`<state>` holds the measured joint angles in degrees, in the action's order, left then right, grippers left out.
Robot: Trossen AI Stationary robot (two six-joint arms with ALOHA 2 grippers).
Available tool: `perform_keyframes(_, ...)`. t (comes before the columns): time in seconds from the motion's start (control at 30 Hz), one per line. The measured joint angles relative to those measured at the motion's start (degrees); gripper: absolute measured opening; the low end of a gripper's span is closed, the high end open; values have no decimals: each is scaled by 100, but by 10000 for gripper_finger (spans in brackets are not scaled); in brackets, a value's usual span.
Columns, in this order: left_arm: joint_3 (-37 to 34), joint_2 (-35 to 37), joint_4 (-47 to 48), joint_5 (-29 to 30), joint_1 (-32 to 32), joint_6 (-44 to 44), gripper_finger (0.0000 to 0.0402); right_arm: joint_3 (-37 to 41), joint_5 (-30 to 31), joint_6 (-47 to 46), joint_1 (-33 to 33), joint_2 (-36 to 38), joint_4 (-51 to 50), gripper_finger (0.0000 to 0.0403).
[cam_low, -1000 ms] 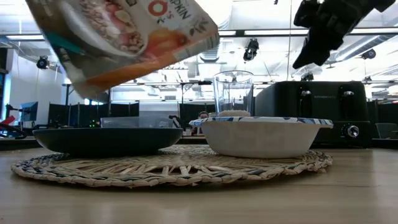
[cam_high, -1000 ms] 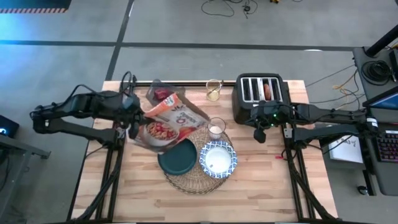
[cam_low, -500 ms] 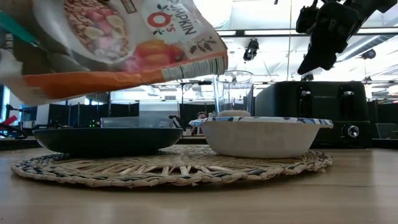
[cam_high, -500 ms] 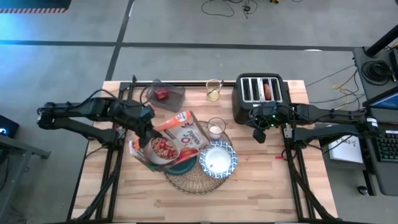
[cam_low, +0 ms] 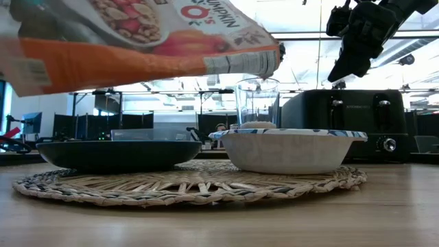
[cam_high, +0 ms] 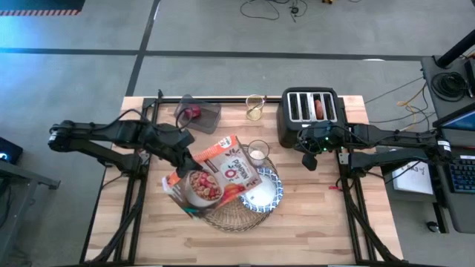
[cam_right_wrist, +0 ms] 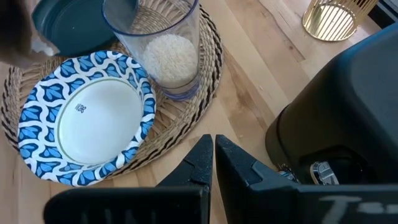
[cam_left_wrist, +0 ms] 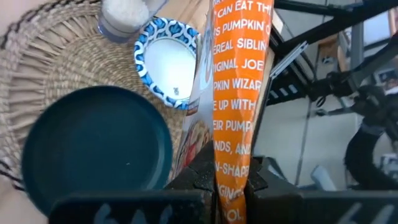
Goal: Arrange a breakfast setting
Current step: Pour the cereal into the white patterned bowl
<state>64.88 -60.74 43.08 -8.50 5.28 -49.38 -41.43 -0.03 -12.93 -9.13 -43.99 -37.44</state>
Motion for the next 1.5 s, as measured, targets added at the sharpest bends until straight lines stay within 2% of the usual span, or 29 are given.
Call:
perform_keyframes(0.2,13,-183,17,-117,33,-531,0,0,0,0,0,-2,1,9)
perform_keyframes(0.37,592,-562,344,-154,33,-531,0,0,0,0,0,-2,1,9)
perform_keyframes(0.47,1298,-987,885,-154,33,-447,0,0,0,0,0,-2,1,9)
perform_keyframes(0.73,3498,-2528,3409,-104,34,-56,0,0,0,0,0,-2,1,9)
perform_keyframes(1.07,5740,-4106,4693,-185,35,689,0,0,0,2,0,-2,3,9)
perform_keyframes(1.23,6269,-4528,4678,-643,28,771,0,0,0,2,0,-4,3,9)
perform_keyframes(1.5,6295,-4751,4698,-1303,9,150,0,0,1,2,0,-7,5,9)
